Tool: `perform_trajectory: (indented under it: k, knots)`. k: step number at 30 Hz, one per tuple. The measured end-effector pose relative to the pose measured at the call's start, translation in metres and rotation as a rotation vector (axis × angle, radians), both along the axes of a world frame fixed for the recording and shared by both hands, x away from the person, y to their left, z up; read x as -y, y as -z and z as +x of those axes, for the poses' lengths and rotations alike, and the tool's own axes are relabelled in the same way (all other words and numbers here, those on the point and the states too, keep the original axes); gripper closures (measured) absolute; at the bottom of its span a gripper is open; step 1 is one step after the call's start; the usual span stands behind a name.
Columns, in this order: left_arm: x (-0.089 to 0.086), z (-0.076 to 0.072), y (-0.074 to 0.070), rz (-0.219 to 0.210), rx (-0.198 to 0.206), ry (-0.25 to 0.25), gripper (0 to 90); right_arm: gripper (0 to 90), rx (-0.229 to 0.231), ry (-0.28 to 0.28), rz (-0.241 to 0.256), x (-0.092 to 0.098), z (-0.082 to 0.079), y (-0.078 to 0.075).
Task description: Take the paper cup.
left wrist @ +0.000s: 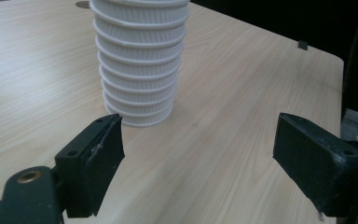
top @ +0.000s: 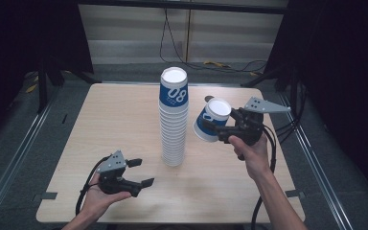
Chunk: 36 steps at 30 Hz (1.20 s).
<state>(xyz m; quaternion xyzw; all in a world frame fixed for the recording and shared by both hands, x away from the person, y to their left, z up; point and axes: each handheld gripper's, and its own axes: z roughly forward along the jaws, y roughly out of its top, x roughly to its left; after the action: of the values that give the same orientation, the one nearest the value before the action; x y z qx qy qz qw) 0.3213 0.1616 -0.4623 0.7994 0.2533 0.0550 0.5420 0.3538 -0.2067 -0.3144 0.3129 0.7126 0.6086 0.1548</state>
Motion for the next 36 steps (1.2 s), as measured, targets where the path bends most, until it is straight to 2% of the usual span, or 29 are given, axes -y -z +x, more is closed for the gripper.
perform_trajectory:
  k: [4, 9, 12, 16, 19, 21, 26, 27, 31, 36]
  knots:
    - [0.009, 0.003, -0.003, -0.001, 0.013, -0.003, 16.1, 25.5, 0.002, -0.054, -0.033, -0.009, 0.000, 0.012]
    - [0.019, 0.006, -0.008, 0.000, 0.021, 0.021, 16.1, 25.5, -0.042, -0.089, -0.062, -0.020, 0.002, 0.026]
    - [0.027, 0.007, -0.015, -0.010, 0.046, 0.044, 16.2, 25.6, -0.051, -0.106, -0.057, -0.024, 0.000, 0.033]
    - [0.033, 0.009, -0.018, -0.042, 0.035, 0.048, 16.1, 25.6, -0.064, -0.121, -0.048, -0.027, -0.003, 0.040]
    - [0.041, 0.012, -0.016, -0.069, 0.023, 0.055, 16.1, 26.1, -0.083, -0.144, -0.021, -0.028, -0.007, 0.052]
    - [0.043, 0.011, -0.017, -0.067, 0.034, 0.064, 16.1, 26.1, -0.098, -0.146, -0.025, -0.030, -0.008, 0.058]
    - [0.044, 0.010, -0.017, -0.075, 0.037, 0.073, 16.5, 26.1, -0.112, -0.159, -0.026, -0.033, -0.011, 0.070]
    - [0.043, 0.009, -0.018, -0.076, 0.040, 0.078, 16.5, 26.1, -0.115, -0.166, -0.031, -0.035, -0.013, 0.076]
    - [0.042, 0.007, -0.015, -0.096, 0.064, 0.070, 16.5, 26.1, -0.127, -0.168, -0.029, -0.036, -0.016, 0.084]
    - [0.044, 0.004, -0.009, -0.107, 0.050, 0.081, 16.4, 26.0, -0.134, -0.185, -0.031, -0.041, -0.018, 0.093]
